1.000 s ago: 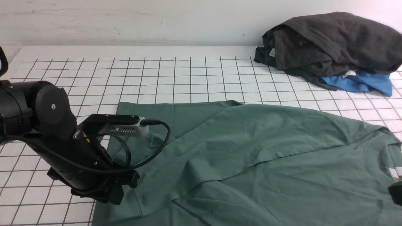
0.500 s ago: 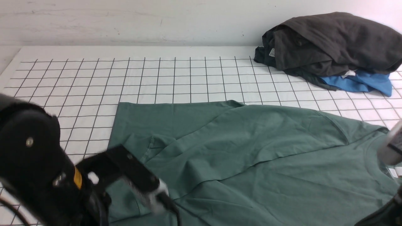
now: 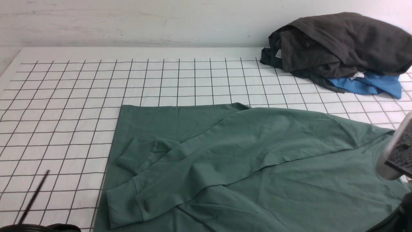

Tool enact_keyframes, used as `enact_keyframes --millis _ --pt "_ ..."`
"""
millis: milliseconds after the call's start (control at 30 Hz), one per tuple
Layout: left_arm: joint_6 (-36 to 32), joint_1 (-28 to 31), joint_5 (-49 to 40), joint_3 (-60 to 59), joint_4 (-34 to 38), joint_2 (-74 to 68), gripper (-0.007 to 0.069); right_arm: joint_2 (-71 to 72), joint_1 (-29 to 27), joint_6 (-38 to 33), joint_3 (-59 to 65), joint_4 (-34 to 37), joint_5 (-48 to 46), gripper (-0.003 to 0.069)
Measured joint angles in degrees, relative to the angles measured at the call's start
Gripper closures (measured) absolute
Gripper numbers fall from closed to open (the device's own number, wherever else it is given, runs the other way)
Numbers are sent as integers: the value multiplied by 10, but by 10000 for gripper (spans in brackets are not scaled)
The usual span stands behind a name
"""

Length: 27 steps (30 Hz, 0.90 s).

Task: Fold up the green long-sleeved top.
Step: Use both arms simultaneously to clamp the lower edge of the clothing fabric

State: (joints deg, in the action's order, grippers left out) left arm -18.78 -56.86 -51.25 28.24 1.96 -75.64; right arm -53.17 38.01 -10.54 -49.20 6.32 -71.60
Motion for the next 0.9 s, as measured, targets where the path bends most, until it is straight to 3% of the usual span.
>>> enact_keyframes --millis 267,433,667,900 --pt "52 -1 19 8 -38 -57 167 0 0 0 0 -1 0 673" --pt "63 -1 7 22 -20 -61 167 0 0 0 0 -1 0 673" --pt "71 -1 7 74 59 -13 167 0 0 1 0 -3 0 673" --pt "71 -1 28 69 52 -9 167 0 0 1 0 -4 0 673"
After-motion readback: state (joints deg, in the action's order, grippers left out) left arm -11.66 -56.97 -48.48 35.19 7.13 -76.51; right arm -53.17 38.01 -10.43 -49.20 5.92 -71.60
